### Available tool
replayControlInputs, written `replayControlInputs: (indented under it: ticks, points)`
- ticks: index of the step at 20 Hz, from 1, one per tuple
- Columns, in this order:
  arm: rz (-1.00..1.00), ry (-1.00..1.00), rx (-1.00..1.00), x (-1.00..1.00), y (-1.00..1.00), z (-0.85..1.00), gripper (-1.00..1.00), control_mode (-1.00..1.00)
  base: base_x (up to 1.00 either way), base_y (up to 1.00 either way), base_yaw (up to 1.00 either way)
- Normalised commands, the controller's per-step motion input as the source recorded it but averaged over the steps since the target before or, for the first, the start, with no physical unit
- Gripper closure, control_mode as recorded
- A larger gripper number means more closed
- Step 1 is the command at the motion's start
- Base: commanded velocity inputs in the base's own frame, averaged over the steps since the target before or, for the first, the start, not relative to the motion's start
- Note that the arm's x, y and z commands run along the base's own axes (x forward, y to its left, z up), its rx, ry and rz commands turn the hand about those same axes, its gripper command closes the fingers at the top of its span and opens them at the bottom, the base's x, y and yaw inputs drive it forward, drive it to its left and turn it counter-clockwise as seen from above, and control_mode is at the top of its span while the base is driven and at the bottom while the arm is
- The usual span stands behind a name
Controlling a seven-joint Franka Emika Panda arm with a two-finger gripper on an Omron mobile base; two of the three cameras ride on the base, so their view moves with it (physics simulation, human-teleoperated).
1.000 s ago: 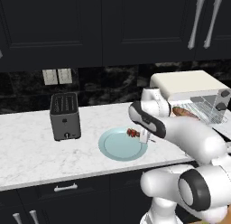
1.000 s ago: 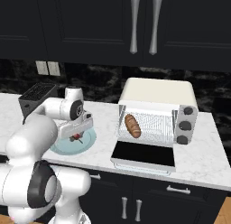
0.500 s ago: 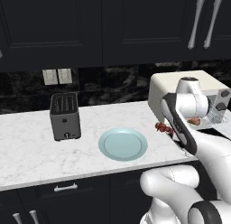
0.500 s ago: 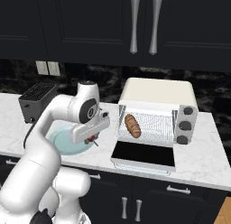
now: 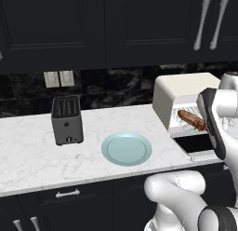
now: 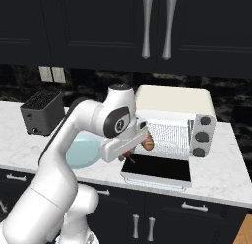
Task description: Pick up the kebab skewer and baguette bread, and place them inside the toaster oven. Close the toaster oven door and start by setting the timer.
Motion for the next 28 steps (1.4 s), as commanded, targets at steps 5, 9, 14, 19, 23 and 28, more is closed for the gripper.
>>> replayControlInputs:
  ticks: [5, 9, 14, 19, 23, 28]
  points:
    - [-0.05, 0.00, -0.05, -0.02, -0.95, 0.37, 1.00, -1.00, 0.00, 0.00, 0.00]
    - [-0.10, 0.00, -0.01, 0.06, -0.48, 0.01, 1.00, -1.00, 0.00, 0.00, 0.00]
    - [-0.08, -0.10, 0.00, 0.03, -0.31, 0.00, 1.00, -1.00, 0.00, 0.00, 0.00]
    - [-0.07, -0.10, 0.00, 0.13, -0.25, 0.00, 1.00, -1.00, 0.00, 0.00, 0.00]
    - [-0.07, -0.03, 0.00, 0.24, -0.09, -0.06, 1.00, -1.00, 0.00, 0.00, 0.00]
    - [-0.04, 0.00, 0.00, 0.25, 0.00, -0.21, 1.00, -1.00, 0.00, 0.00, 0.00]
